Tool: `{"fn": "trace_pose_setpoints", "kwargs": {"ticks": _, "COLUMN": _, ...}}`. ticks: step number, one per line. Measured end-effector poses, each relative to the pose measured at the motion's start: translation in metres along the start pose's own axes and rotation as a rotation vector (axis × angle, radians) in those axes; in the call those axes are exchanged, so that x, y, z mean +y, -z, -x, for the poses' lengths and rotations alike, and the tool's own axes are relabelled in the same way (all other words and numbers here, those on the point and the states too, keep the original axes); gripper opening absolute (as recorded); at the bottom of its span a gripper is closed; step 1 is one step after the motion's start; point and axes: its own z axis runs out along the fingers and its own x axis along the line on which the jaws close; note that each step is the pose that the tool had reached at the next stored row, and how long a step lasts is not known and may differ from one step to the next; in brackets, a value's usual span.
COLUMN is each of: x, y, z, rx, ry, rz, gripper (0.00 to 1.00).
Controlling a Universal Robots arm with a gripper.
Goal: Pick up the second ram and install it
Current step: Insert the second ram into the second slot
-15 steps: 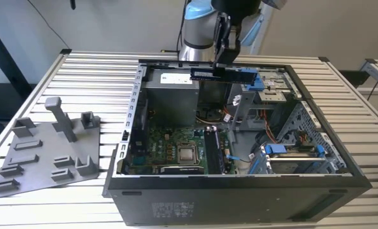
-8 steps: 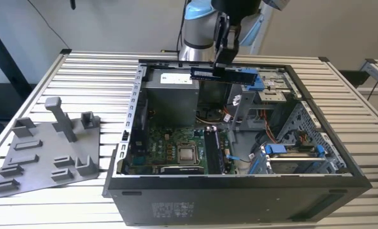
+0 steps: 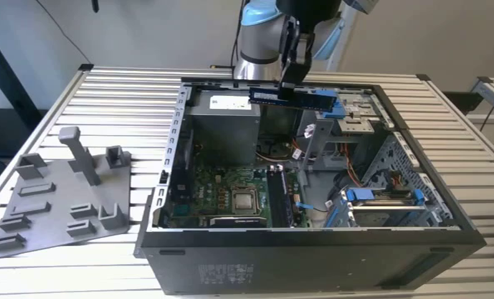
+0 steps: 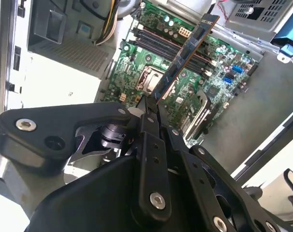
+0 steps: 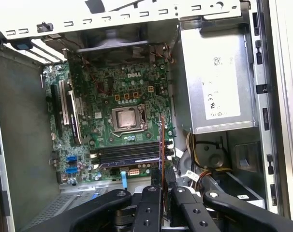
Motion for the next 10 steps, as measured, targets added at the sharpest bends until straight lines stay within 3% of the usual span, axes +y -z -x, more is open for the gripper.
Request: {"fn": "trace_pose_setpoints", "kwargs": {"ticks": 10, "x": -0.0001, "y": 0.0000, "z": 0.0000, "rx": -0.0038, "ry": -0.088, "rz": 0.0007, "gripper": 0.14}}
